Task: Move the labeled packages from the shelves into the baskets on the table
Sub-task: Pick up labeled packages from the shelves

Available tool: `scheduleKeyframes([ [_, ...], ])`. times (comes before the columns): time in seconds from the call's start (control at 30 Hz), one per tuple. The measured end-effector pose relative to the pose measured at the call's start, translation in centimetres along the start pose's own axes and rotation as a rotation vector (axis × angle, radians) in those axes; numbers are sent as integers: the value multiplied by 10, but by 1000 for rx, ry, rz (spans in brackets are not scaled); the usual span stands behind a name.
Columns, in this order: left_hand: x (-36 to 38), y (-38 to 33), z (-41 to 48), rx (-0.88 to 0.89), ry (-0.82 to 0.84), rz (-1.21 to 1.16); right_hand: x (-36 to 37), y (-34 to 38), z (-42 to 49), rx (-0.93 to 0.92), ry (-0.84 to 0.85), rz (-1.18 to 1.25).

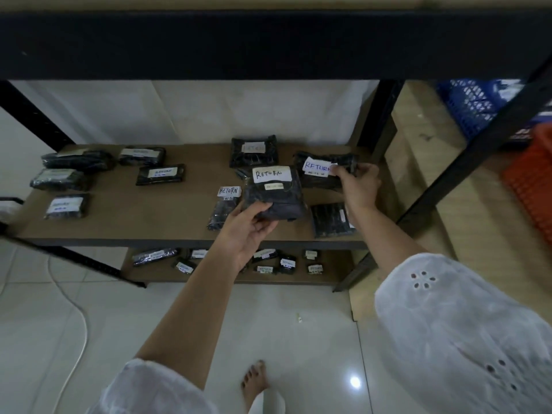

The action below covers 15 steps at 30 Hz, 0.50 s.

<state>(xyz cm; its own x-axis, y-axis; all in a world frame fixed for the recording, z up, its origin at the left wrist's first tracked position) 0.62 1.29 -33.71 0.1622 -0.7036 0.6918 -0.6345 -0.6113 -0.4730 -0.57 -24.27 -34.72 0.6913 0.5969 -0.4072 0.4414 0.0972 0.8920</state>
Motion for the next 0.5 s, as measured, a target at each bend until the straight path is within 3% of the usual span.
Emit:
scheduleKeyframes([
  [0.1,0,10,-44,5,-13,-38,-36,-2,-46,76,34,176],
  [0.23,8,25,-106,10,-5,-55,-95,-5,-105,161,8,234],
  [0.5,42,66,-200,-40,77,5,-207,15,-171,77,-36,352],
])
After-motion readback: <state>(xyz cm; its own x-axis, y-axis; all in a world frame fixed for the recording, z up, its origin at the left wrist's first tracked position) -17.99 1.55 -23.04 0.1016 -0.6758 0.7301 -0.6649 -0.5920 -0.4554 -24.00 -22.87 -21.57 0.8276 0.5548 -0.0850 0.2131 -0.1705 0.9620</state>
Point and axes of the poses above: each hand's wrist, its own z-axis towards the middle knuckle, its own x-axis out of the palm, y = z × x, the point moved 9 cm from there along z, towards the middle knuckle, and after that the axes turned 14 degrees about -z, right-handed, at the moved point
